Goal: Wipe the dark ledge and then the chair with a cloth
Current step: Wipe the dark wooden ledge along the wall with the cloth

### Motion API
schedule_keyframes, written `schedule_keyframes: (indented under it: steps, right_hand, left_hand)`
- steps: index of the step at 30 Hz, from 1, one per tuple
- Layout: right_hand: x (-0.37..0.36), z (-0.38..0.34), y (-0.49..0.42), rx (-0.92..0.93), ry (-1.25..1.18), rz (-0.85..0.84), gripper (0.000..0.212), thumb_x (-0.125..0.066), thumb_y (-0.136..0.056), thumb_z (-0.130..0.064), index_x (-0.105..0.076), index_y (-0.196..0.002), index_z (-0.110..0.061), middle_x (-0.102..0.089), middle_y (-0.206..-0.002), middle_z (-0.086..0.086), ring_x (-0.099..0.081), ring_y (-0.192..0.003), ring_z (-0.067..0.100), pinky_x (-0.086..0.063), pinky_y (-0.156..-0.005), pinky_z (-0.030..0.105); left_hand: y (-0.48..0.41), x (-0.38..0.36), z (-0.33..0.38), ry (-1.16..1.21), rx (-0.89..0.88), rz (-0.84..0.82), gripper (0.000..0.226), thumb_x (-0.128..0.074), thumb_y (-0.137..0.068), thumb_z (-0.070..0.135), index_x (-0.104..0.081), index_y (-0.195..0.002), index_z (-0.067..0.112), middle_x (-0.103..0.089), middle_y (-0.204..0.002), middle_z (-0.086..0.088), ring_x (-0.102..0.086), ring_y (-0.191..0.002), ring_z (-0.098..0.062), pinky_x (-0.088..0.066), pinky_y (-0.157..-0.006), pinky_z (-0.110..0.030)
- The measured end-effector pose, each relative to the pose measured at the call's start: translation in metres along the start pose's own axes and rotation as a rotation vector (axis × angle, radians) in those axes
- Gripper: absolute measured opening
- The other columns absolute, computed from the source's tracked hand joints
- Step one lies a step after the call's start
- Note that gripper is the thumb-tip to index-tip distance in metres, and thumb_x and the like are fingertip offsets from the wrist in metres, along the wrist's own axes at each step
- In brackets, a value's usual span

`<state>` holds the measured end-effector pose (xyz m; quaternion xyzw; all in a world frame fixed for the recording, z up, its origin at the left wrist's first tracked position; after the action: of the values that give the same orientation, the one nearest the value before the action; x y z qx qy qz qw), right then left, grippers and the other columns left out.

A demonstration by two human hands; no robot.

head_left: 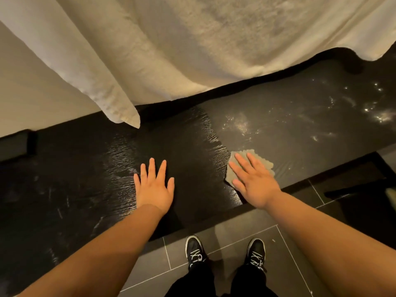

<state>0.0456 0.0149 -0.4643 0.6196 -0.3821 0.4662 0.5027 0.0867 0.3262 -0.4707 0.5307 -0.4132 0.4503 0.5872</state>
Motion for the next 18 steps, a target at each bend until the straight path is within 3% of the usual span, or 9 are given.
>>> schedule_keyframes:
  steps: [2, 5, 8, 10, 12, 15, 18]
  right_hand:
    - [-0.002, -0.016, 0.011, -0.001, -0.038, 0.004, 0.065, -0.02, -0.106, -0.056, -0.015, -0.164, -0.028, -0.005, -0.173, 0.004, 0.006, -0.158, 0.034, 0.001, -0.128, 0.049]
    - [-0.014, -0.06, 0.042, 0.234, -0.066, -0.023, 0.064, -0.026, -0.105, -0.055, -0.022, -0.163, -0.028, -0.007, -0.173, 0.002, 0.003, -0.158, 0.033, -0.001, -0.127, 0.048]
    - [-0.025, -0.053, 0.046, 0.427, -0.011, -0.116, 0.061, -0.021, -0.107, -0.056, -0.013, -0.164, -0.034, 0.001, -0.173, -0.004, 0.008, -0.158, 0.027, -0.004, -0.128, 0.05]
    - [-0.019, -0.022, 0.029, 0.402, 0.015, -0.102, 0.062, -0.019, -0.106, -0.057, -0.012, -0.164, -0.035, 0.0, -0.173, -0.005, 0.006, -0.158, 0.026, -0.009, -0.128, 0.05]
    - [-0.009, 0.013, 0.012, 0.263, 0.006, -0.097, 0.064, -0.019, -0.105, -0.058, -0.011, -0.164, -0.034, 0.0, -0.173, -0.003, 0.007, -0.158, 0.027, -0.011, -0.127, 0.05]
    - [-0.007, 0.025, 0.008, 0.137, -0.024, -0.081, 0.065, -0.021, -0.106, -0.054, -0.006, -0.164, -0.031, 0.004, -0.173, 0.0, 0.011, -0.157, 0.032, -0.004, -0.128, 0.052]
    - [-0.015, -0.016, 0.032, 0.358, 0.032, -0.03, 0.063, -0.022, -0.105, -0.05, -0.017, -0.164, -0.028, -0.005, -0.172, 0.005, 0.004, -0.157, 0.037, -0.007, -0.127, 0.055]
  left_hand:
    - [0.006, -0.002, 0.014, 0.079, 0.088, -0.038, 0.071, -0.021, -0.105, 0.063, -0.006, -0.168, 0.035, 0.008, -0.176, -0.008, 0.009, -0.161, -0.036, 0.001, -0.129, -0.059]
    - [0.008, -0.007, 0.058, 0.1, 0.095, -0.068, 0.073, -0.026, -0.104, 0.064, -0.004, -0.168, 0.036, 0.012, -0.175, -0.012, 0.012, -0.16, -0.039, 0.003, -0.127, -0.063]
    - [0.004, -0.01, 0.106, 0.09, 0.046, -0.069, 0.077, -0.03, -0.104, 0.064, 0.0, -0.168, 0.035, 0.014, -0.175, -0.011, 0.015, -0.16, -0.039, 0.005, -0.126, -0.064]
    - [0.004, -0.014, 0.116, 0.081, 0.065, -0.059, 0.078, -0.028, -0.104, 0.064, 0.001, -0.168, 0.032, 0.014, -0.175, -0.009, 0.016, -0.16, -0.038, 0.005, -0.127, -0.063]
    - [0.009, -0.017, 0.116, 0.053, 0.071, -0.027, 0.077, -0.025, -0.104, 0.064, -0.001, -0.169, 0.031, 0.011, -0.176, -0.009, 0.013, -0.161, -0.038, 0.003, -0.128, -0.062]
    - [0.012, -0.015, 0.115, 0.039, 0.073, 0.036, 0.077, -0.027, -0.102, 0.064, -0.007, -0.168, 0.03, 0.003, -0.176, -0.01, 0.007, -0.161, -0.038, -0.001, -0.128, -0.062]
    - [0.011, -0.016, 0.117, 0.035, 0.097, 0.062, 0.078, -0.029, -0.1, 0.063, -0.013, -0.168, 0.03, -0.002, -0.176, -0.009, 0.002, -0.161, -0.038, -0.004, -0.128, -0.062]
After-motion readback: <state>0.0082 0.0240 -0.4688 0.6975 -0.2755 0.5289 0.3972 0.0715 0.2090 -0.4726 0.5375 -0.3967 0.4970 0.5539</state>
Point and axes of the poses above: each hand's wrist, its own y-axis away from the middle knuckle, its own x-axis out of the back of the hand, z = x × y, the point moved 10 cm from there along -y, towards the middle knuckle
